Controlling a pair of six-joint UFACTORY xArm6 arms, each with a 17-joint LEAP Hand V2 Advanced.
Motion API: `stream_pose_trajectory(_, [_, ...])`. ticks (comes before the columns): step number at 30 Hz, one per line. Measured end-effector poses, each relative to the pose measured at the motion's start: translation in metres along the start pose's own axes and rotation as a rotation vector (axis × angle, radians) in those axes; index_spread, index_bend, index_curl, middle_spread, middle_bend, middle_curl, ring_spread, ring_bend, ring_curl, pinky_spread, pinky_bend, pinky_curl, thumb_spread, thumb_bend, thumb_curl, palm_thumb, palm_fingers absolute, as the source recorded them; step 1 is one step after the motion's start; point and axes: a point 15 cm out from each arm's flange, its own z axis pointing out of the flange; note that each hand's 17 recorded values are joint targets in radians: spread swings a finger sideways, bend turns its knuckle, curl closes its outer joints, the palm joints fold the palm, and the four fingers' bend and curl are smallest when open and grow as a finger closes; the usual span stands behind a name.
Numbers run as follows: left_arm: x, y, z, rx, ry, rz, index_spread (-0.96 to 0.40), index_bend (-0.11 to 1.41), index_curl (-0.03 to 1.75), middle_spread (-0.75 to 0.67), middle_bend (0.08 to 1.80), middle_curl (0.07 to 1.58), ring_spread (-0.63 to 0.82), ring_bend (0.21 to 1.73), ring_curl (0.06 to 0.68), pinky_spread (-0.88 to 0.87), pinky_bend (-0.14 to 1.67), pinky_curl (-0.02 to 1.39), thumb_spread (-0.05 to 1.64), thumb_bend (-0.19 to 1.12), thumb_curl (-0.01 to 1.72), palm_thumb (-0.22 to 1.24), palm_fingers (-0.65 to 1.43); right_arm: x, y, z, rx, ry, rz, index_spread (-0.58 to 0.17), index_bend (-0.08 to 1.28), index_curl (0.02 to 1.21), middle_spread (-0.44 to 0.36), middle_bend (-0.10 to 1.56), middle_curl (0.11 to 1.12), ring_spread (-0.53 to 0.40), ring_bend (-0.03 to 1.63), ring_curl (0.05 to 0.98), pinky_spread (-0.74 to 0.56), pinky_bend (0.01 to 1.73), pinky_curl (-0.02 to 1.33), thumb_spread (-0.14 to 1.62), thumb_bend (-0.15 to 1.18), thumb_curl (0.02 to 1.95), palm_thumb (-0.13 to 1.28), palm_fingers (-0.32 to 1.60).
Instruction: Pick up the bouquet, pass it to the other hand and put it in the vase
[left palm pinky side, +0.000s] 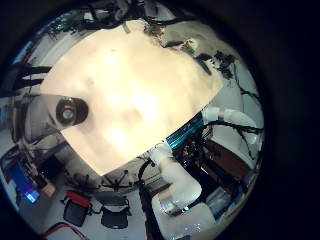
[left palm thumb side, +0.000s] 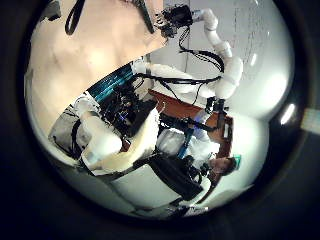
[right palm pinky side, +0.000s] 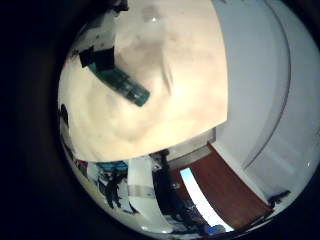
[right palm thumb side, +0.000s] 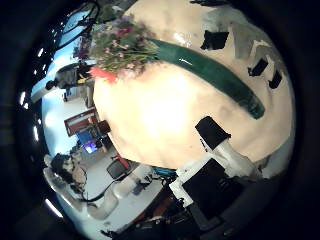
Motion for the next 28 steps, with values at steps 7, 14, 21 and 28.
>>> stream_pose_trajectory(7, [0.000, 0.000, 0.002, -0.004, 0.003, -0.001, -0.08, 0.18, 0.38, 0.10, 0.28, 0.40, 0.19, 0.77, 0.146, 0.30, 0.64, 0.00, 1.18, -0.02, 0.29, 0.26, 0.32, -0.003, 0.006, -0.027, 0.070, 0.009, -0.007, -0.396, 0.15, 0.37, 0.100, 0.26, 0.37, 0.240, 0.60, 0.278, 0.42, 0.87, 0.26, 1.03, -0.03, 0.40, 0.48, -0.05])
stream_pose_trajectory(14, [0.005, -0.003, 0.002, -0.008, -0.006, -0.043, -0.08, 0.18, 0.38, 0.10, 0.28, 0.40, 0.19, 0.77, 0.148, 0.30, 0.64, 0.00, 1.18, -0.02, 0.29, 0.26, 0.32, -0.014, 0.022, -0.067, 0.098, 0.018, -0.037, -0.389, 0.16, 0.32, 0.103, 0.23, 0.36, 0.263, 0.54, 0.252, 0.45, 0.77, 0.23, 1.04, -0.03, 0.37, 0.43, -0.02])
stream_pose_trajectory(21, [0.023, -0.022, 0.004, 0.012, -0.017, -0.129, -0.08, 0.18, 0.38, 0.10, 0.28, 0.40, 0.18, 0.77, 0.148, 0.30, 0.64, 0.00, 1.18, -0.01, 0.29, 0.28, 0.32, -0.033, 0.021, -0.110, 0.166, 0.059, -0.120, -0.388, 0.18, 0.32, 0.089, 0.22, 0.35, 0.265, 0.49, 0.234, 0.46, 0.69, 0.21, 1.07, -0.02, 0.36, 0.44, 0.04])
stream_pose_trajectory(28, [0.030, -0.029, -0.004, 0.055, -0.027, -0.233, -0.08, 0.18, 0.39, 0.09, 0.28, 0.41, 0.17, 0.77, 0.147, 0.29, 0.64, 0.00, 1.20, -0.01, 0.29, 0.30, 0.32, -0.033, 0.007, -0.128, 0.162, 0.072, -0.207, -0.380, 0.17, 0.31, 0.086, 0.20, 0.34, 0.266, 0.45, 0.226, 0.46, 0.64, 0.21, 1.09, -0.02, 0.35, 0.46, 0.07])
